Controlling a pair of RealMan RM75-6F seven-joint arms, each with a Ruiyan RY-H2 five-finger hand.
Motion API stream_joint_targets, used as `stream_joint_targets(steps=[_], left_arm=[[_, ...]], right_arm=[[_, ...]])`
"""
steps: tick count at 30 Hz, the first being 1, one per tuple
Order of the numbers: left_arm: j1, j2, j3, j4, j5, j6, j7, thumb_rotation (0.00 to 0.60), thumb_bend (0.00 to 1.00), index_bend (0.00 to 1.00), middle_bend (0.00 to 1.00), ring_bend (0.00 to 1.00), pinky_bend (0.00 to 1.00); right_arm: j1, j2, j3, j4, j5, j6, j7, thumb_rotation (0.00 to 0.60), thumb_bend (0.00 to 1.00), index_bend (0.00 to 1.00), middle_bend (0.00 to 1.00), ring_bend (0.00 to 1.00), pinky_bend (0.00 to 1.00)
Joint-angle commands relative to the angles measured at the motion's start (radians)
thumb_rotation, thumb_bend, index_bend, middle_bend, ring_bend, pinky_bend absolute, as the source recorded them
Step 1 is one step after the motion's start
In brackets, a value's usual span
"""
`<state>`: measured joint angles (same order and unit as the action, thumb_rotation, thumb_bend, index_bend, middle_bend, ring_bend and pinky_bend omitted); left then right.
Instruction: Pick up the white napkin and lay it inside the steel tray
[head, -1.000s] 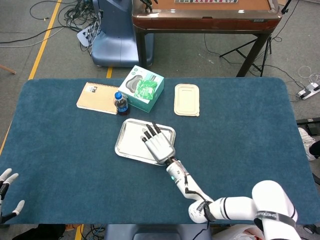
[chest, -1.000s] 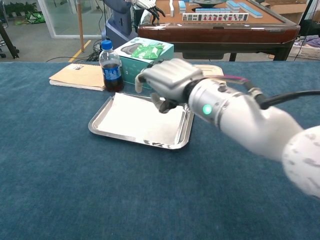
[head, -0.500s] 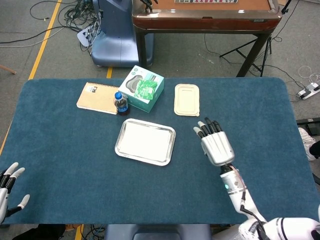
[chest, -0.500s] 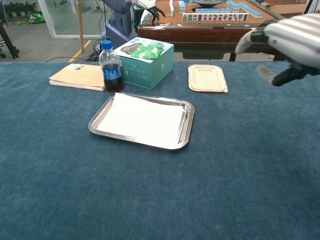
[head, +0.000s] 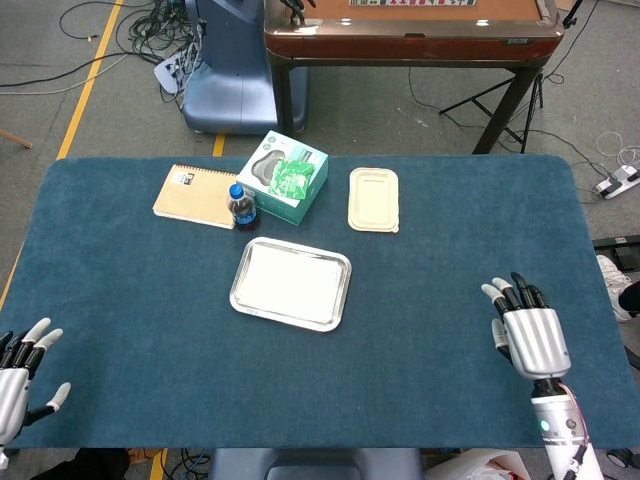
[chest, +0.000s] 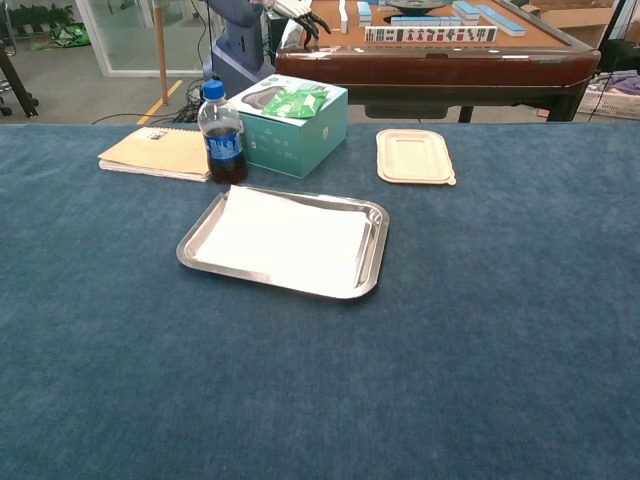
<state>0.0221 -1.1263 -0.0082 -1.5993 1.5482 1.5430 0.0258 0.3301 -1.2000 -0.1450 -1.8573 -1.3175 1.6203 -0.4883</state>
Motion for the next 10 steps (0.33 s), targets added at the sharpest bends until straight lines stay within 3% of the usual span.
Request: stream_joint_targets(steps=[1, 10], left_arm=[[-0.003, -0.003, 0.000, -0.005, 0.005, 0.002, 0.005, 0.600, 0.24, 0.17, 0.09, 0.09, 0.00], [-0.006, -0.002, 0.004, -0.012, 0.005, 0.004, 0.014, 0.600, 0.24, 0.17, 0.09, 0.09, 0.00]], right_arm=[[-0.028, 0.023, -0.009, 0.011, -0.033, -0.011, 0.039, 0.600, 0.57, 0.24, 0.22, 0.09, 0.24], [-0.049, 0.053, 0.022, 0.004, -0.066, -0.067, 0.067, 0.600, 0.57, 0.22, 0.22, 0.09, 0.24]])
